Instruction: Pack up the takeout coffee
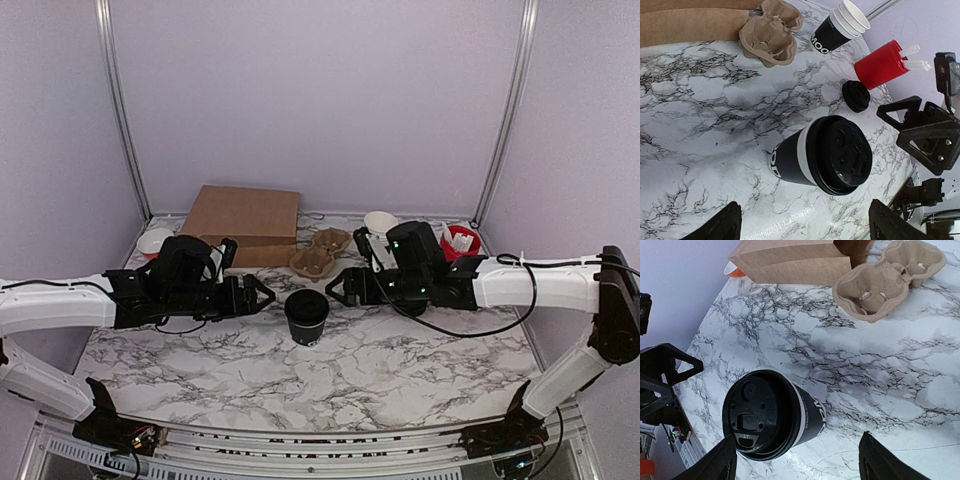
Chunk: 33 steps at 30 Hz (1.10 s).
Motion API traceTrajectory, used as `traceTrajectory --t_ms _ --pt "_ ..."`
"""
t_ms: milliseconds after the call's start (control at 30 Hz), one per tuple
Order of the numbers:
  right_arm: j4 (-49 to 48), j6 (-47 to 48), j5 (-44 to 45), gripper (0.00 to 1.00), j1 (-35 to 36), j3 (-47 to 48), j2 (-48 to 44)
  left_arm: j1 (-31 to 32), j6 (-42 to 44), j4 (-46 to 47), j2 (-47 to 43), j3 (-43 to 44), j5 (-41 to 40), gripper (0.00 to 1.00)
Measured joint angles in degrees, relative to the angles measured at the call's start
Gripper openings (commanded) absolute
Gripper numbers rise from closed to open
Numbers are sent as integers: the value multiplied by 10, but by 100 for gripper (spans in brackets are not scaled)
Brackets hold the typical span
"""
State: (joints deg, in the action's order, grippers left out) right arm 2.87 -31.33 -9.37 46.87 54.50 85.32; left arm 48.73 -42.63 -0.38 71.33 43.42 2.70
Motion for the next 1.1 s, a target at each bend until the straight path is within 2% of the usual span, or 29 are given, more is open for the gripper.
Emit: traceTrajectory --t_ms 167,367,667,900,1100 --pt "29 19 63 83 31 20 5 -45 -18 5 59 21 -2 84" --pt "83 62 155 84 102 118 60 -96 -35 38 172 57 37 81" --pt "159 85 242 85 140 178 108 -113 -35 83 317 157 104 78" --pt "197 77 274 86 146 218 130 -110 -46 109 334 154 139 77" --pt "232 56 282 86 148 276 171 -105 -63 130 315 106 171 75"
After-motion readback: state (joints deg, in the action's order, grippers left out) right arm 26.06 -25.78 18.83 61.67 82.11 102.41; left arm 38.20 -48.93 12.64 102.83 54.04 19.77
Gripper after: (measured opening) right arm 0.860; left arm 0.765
